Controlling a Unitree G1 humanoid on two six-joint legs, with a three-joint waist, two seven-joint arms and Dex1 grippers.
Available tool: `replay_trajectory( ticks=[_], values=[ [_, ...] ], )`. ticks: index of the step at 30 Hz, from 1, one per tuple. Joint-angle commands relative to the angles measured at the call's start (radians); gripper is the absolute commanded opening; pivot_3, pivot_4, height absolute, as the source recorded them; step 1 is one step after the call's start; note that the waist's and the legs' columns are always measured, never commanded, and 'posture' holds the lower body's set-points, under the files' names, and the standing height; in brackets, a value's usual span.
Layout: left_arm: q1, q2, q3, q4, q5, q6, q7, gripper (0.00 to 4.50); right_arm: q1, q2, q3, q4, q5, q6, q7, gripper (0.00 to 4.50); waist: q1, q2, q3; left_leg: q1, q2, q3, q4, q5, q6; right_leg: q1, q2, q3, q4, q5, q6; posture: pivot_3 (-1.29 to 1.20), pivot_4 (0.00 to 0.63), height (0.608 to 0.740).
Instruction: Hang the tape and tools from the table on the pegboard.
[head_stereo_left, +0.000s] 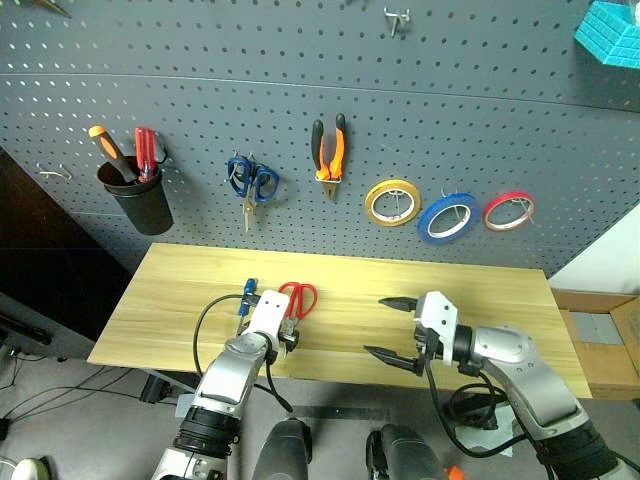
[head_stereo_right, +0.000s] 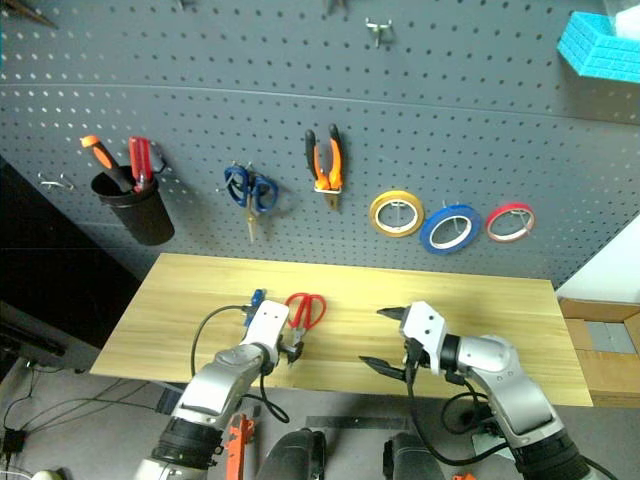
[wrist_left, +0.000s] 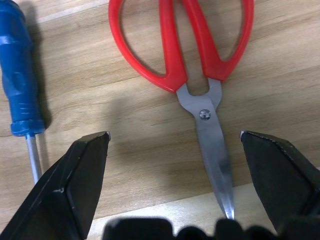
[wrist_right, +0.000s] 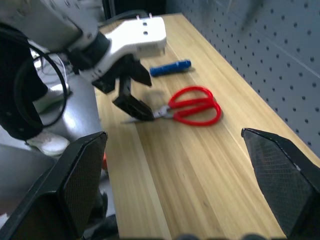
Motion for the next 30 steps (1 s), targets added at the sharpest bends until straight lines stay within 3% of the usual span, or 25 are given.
replay_trajectory(
  ticks=[1,10,23,30],
  values=[
    [-0.026,-0.006,-0.026,0.013,0.018,-0.028,-0.010,4.50,0.002,0.003,-0.009,0.016,0.002,-0.073,0.013,4.45,0.000,0.000,0.000,0.000,0.000,0.000,0.000,0.000,0.000,0.000,0.000,0.000,0.000,0.000,0.000,0.08,0.191,0.740],
    [-0.054,-0.015,-0.019,0.037,0.013,-0.034,-0.015,4.50,0.063,0.015,-0.051,0.139,-0.047,-0.245,-0.053,4.45,0.000,0.000,0.000,0.000,0.000,0.000,0.000,0.000,0.000,0.000,0.000,0.000,0.000,0.000,0.000,0.09,0.183,0.740],
    [-0.056,-0.014,-0.004,0.045,0.016,-0.040,-0.011,4.50,0.381,0.054,-0.083,-0.177,-0.039,-0.140,-0.239,4.45,0.000,0.000,0.000,0.001,0.000,0.000,0.000,0.000,0.000,0.001,-0.001,0.000,0.000,-0.001,0.002,0.10,0.168,0.740],
    [-0.057,-0.014,-0.003,0.043,0.015,-0.037,-0.013,4.50,0.406,0.087,-0.060,-0.140,-0.030,-0.206,-0.227,4.45,-0.009,0.000,0.000,0.001,0.000,0.001,0.000,0.000,0.000,0.001,-0.001,0.001,0.000,-0.001,0.003,0.09,0.164,0.740]
  ],
)
